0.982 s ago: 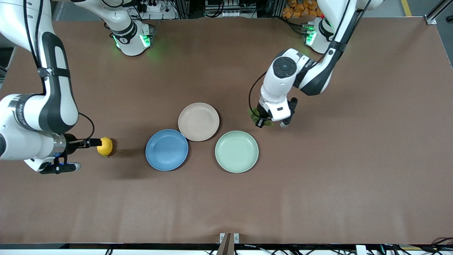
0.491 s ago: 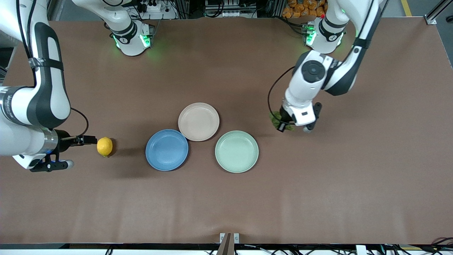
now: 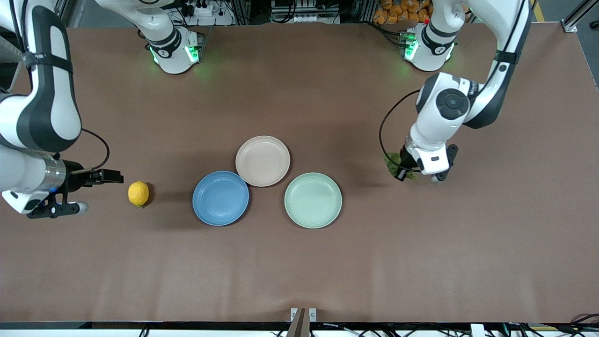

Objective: Pick lemon and lettuce from blue and beige plates
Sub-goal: 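Retract the right arm to rest while the left gripper carries lettuce outward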

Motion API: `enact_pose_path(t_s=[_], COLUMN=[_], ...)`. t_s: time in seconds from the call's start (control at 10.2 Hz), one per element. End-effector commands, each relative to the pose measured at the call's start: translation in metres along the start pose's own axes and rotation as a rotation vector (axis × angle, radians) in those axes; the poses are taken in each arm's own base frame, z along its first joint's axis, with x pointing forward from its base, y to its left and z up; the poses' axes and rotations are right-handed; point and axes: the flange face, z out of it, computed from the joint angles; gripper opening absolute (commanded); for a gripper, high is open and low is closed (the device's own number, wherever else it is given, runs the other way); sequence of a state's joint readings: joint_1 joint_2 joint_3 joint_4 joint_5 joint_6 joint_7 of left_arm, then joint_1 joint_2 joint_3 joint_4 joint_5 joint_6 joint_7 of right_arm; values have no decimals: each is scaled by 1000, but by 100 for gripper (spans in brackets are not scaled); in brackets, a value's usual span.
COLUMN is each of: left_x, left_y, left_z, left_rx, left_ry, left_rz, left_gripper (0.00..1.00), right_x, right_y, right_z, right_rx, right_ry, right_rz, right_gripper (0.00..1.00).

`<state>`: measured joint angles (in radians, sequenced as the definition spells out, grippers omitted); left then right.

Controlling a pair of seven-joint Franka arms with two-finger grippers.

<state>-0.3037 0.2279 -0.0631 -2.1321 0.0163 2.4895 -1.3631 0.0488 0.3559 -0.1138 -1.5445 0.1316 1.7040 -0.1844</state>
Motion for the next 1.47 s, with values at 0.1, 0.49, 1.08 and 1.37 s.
enact_pose_path(t_s=[0.1,0.49,1.08,1.37], left_x=[31,68,82,103], left_y=[-17,-30,-35,-33], left_z=[-6,-1,-2,-8], left_rx=[21,44,94,109], left_ry=[12,9,-17,-32], left_rz=[81,141,306,464], left_gripper=[0,0,0,0], right_x=[-44,-69,-116,-127], right_y=[0,-5,3,-6], right_z=[-11,-14,-33,-57], right_rx=[19,12,12,3], right_ry=[63,121,181,222], right_rz=[3,0,27,12], right_gripper=[100,100,100,100])
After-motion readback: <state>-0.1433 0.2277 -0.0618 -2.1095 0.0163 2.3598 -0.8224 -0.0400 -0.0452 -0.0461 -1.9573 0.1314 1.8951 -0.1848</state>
